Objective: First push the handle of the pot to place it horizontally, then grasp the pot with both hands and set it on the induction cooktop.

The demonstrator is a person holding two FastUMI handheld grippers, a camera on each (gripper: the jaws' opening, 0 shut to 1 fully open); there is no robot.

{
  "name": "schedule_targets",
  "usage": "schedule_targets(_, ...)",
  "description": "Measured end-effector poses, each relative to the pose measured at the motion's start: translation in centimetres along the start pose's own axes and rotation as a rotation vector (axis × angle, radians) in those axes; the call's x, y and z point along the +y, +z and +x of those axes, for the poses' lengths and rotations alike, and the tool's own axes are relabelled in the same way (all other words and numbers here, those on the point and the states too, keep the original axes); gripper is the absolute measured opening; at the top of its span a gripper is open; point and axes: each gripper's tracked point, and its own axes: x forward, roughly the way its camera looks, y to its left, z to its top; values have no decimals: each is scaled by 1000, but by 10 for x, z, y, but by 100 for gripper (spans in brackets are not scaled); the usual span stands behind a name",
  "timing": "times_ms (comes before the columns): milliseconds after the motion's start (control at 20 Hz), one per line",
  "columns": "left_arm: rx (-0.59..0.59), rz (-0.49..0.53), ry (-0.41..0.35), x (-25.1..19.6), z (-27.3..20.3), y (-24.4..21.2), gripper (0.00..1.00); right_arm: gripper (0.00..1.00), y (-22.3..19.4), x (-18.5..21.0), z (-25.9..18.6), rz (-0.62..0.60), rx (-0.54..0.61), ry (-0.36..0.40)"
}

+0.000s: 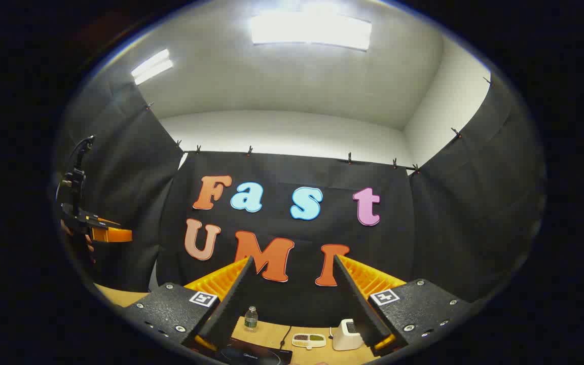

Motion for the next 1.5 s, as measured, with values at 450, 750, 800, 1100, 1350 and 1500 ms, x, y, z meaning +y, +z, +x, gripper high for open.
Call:
schedule_targets(450,-148,113,102,6,-3,34,83,94,-13,-18,0,-1,10,-37)
schedule_targets(750,-230,113,98,15,-9,63,83,94,-13,-17,8,-13,2,-20)
schedule_targets(800,-258,136,124,27,-9,77,83,94,-12,-17,10,-16,3,-21)
schedule_targets(1100,-238,86,141,48,-3,97,83,94,-9,-18,19,12,29,-7)
schedule_targets(1350,-37,41,46,26,1,33,83,94,-23,-5,18,21,42,28)
schedule_targets(1500,63,57,34,26,5,-1,84,94,-35,3,17,20,69,56)
